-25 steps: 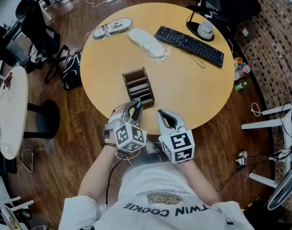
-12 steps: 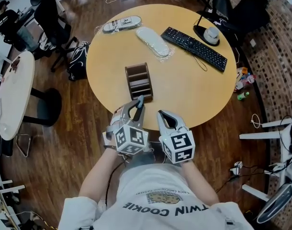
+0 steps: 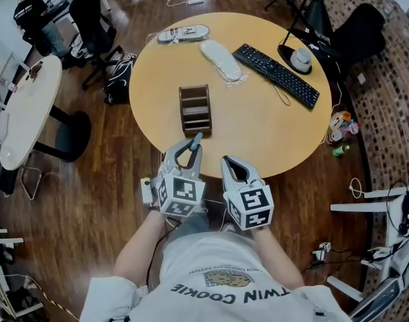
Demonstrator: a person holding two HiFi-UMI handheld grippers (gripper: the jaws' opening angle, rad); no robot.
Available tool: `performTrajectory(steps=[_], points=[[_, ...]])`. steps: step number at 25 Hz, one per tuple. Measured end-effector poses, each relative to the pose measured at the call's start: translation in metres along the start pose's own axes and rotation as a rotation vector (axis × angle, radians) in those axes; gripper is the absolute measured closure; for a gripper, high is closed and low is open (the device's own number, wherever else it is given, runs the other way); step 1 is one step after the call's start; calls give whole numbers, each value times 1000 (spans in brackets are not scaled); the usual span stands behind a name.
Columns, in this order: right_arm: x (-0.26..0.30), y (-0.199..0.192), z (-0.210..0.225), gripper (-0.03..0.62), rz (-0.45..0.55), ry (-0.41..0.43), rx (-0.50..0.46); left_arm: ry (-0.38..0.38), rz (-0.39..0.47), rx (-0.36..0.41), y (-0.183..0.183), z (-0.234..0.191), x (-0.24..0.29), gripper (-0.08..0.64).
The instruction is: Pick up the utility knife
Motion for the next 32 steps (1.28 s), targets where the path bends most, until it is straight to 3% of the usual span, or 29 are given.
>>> performTrajectory(steps=[15,25,32], points=[[-62,-12,6,591,23,123,-53,142,95,-275,14,62,-57,483],[-100,-23,-10,591,32,153,-19,170,162,-374,25,110,-109,483],[-126,-34,-49,591,43,145,-18,164,174,-402,6,131,-154,483]])
Point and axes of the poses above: the fingertips, and each gripper's own axes: x forward along the fingers, z to its right, y out of its top, the point moved 8 cm from there along -x, backward along the fingers, and after that the axes turned 7 degrees about -y, right-handed, at the moved point
